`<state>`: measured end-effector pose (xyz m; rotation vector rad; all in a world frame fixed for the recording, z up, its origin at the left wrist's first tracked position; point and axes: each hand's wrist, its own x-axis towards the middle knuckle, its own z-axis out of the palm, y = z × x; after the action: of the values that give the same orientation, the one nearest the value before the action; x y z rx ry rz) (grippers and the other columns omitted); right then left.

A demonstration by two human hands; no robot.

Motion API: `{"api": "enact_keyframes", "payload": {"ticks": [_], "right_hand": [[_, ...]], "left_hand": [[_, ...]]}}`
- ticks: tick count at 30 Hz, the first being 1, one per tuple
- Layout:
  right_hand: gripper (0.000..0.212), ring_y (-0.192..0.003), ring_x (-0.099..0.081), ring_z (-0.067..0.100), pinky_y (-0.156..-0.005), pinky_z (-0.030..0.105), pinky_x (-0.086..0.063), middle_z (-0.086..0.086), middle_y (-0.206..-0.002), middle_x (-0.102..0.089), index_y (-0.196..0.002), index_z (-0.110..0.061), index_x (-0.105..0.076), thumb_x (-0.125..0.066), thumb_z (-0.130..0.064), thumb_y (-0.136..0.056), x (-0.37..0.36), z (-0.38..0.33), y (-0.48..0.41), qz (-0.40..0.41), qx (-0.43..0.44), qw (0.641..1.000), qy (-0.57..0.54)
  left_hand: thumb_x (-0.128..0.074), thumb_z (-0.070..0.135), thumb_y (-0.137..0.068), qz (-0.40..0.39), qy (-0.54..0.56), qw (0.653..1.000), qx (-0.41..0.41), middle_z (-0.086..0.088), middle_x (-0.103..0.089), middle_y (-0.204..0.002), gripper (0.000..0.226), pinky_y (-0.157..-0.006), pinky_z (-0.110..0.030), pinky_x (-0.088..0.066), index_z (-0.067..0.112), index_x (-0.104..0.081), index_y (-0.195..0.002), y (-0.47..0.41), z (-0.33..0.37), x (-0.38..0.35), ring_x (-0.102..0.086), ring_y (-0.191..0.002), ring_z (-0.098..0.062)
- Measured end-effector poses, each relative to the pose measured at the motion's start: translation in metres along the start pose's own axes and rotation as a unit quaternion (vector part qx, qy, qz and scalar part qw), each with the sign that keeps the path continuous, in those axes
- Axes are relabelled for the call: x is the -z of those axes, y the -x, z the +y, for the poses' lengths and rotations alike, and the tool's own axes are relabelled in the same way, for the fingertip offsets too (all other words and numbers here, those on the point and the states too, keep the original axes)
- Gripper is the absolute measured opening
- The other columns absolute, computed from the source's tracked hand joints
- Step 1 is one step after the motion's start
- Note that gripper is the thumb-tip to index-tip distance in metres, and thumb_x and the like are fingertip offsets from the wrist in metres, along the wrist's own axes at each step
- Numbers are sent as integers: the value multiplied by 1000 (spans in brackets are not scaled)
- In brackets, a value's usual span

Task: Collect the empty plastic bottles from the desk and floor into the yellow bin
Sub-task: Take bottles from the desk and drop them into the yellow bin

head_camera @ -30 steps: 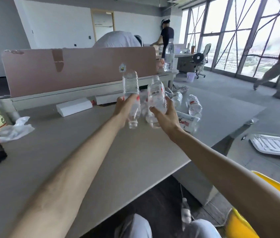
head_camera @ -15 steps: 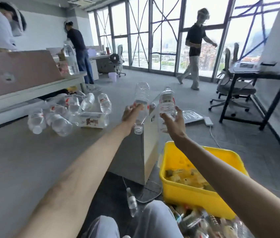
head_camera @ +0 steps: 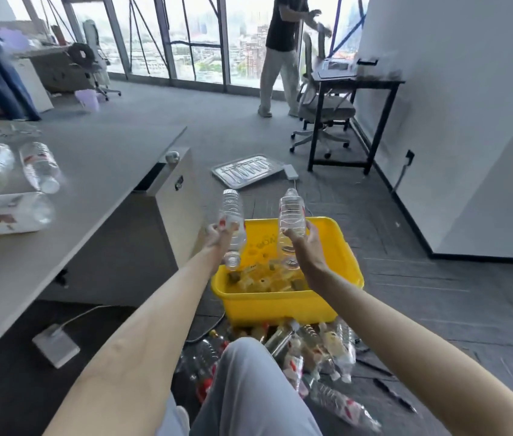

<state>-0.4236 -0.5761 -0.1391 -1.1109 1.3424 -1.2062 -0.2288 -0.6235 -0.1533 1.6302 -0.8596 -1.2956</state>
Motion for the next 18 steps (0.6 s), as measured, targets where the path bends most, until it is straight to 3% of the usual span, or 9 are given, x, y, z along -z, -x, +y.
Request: {"api": "enact_keyframes", "payload": {"ticks": [2,5,8,12,14,18], "right_hand": [[82,-95,-63,18,-69,34,-53,10,-131,-55,-148,-18,-29,-59,-43,-77,4,4,-6,-2,-3,1000,-7],[82,-98,-64,25,-79,46,-56,10,-131,-55,-149,-20,-28,-53,-46,-75,5,11,-21,-8,-12,1000,7],[80,-103,-60,23,-76,37,-52,9,-135,-51,-149,-20,-28,-50,-46,-76,-2,12,-38,-18,-16,999,35],[77,-132,-43,30,-95,39,-42,11,-150,-40,-153,-14,-25,-50,-49,-89,-7,11,-80,-5,4,988,156],[77,-138,-37,31,-106,42,-34,15,-152,-38,-150,-9,-36,-50,-53,-88,-5,14,-104,12,-14,971,239],[52,-130,-47,32,-100,37,-39,15,-142,-51,-137,-7,-53,-55,-36,-94,4,27,-127,-13,-48,953,299]], "left_hand": [[-66,54,-76,-17,12,1000,11,-11,-48,-128,80,-93,-56,-51,25,-27,-140,-6,-6,-5,-56,-112,-35],[-65,50,-77,-44,13,999,25,-13,-46,-133,82,-94,-58,-50,26,-23,-143,-11,-7,-6,-54,-116,-37],[-65,47,-75,-43,21,998,28,-14,-47,-135,85,-97,-58,-47,22,-23,-145,-21,-14,3,-54,-117,-36],[-65,48,-74,-31,11,999,34,-12,-43,-137,88,-98,-55,-46,22,-20,-146,-30,-18,19,-50,-121,-34],[-64,42,-83,-11,-5,999,34,-8,-41,-136,83,-93,-49,-48,20,-17,-147,-39,-21,25,-48,-120,-32],[-66,41,-84,33,-41,997,48,-9,-39,-143,84,-93,-49,-48,21,-17,-149,-58,-29,30,-46,-125,-36]]}}
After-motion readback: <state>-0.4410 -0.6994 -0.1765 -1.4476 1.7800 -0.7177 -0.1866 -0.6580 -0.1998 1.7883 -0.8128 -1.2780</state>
